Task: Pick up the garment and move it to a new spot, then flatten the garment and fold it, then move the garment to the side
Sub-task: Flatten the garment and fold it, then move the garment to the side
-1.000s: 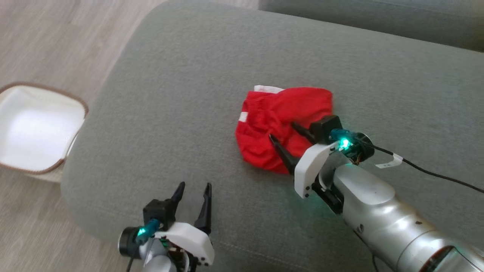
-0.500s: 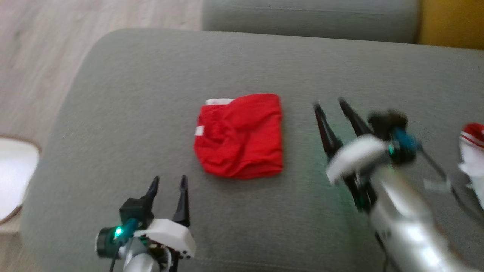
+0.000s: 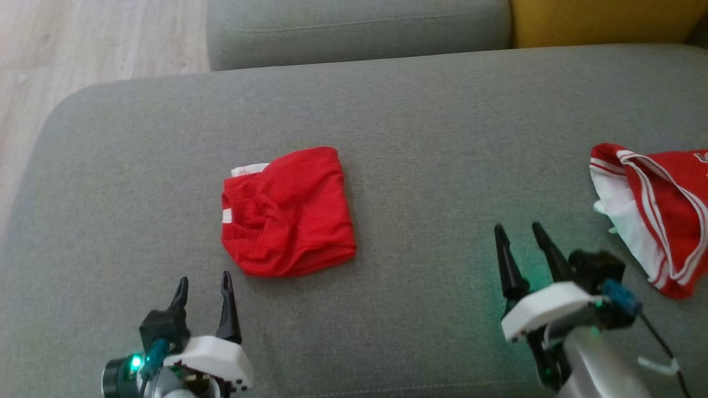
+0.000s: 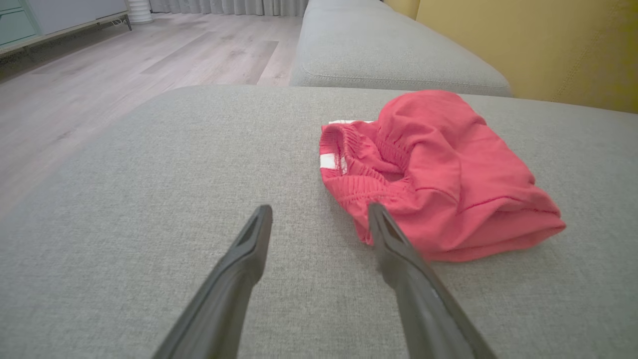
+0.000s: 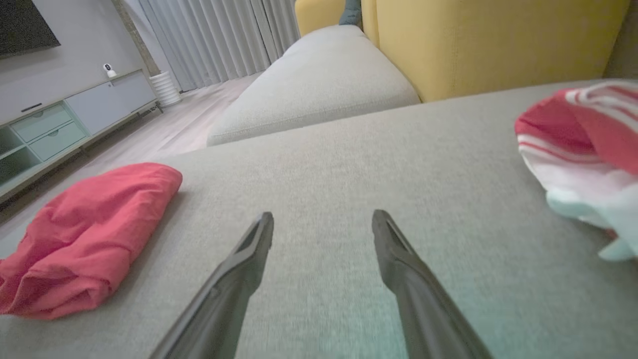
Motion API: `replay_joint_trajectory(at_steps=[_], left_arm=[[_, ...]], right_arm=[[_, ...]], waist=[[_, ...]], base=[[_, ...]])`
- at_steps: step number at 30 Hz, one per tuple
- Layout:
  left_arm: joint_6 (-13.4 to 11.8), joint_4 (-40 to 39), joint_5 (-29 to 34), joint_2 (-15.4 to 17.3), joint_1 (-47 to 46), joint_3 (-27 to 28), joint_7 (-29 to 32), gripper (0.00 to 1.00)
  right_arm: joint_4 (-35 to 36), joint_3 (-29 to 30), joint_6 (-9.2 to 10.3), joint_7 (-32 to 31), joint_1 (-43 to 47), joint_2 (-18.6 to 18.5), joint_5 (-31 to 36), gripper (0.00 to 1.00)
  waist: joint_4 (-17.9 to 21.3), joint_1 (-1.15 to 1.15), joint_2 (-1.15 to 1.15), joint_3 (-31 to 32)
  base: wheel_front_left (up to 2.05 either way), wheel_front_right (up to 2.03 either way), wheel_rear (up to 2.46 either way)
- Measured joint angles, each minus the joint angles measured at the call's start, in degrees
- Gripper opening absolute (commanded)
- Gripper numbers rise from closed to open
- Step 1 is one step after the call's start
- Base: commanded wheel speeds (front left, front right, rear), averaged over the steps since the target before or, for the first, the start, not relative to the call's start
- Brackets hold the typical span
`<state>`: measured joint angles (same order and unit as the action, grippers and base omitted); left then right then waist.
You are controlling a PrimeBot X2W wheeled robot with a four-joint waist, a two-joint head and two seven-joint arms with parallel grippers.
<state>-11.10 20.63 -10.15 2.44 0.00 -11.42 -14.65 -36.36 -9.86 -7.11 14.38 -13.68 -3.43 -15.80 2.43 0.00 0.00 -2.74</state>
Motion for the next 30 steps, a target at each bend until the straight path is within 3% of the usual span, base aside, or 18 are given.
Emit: replay_joint_trajectory(at_steps=[9,14,22,30], left_arm=[[0.11,-0.03,-0.02,0.00,0.07,-0.82,0.00,1.00],[0.53,-0.20,-0.03,0.01,-0.47,-2.47,0.00,1.00],[0.52,-1.16,-1.08,0.01,-3.61,-6.69,0.00,1.00],[0.19,-1.38,-2.61,0.02,-4.04,-8.78,0.00,1.00]], right_arm=[[0.63,-1.85,0.00,0.00,1.27,0.05,-1.54,1.00],[-0.65,-6.93,0.00,0.00,-0.75,0.07,-4.11,1.00],[-6.11,-14.56,0.00,-0.05,-12.05,-0.01,-10.27,1.00],[-17.97,-14.71,0.00,-0.76,-19.99,-0.10,-11.36,1.00]], waist=[[-0.59,0.00,0.00,-0.31],[-2.86,0.00,0.00,-1.18],[-10.28,0.00,0.00,-3.87],[-19.55,0.00,0.00,-6.79]], base=[[0.00,0.00,0.00],[0.00,0.00,0.00],[0.00,0.00,0.00],[0.00,0.00,0.00]])
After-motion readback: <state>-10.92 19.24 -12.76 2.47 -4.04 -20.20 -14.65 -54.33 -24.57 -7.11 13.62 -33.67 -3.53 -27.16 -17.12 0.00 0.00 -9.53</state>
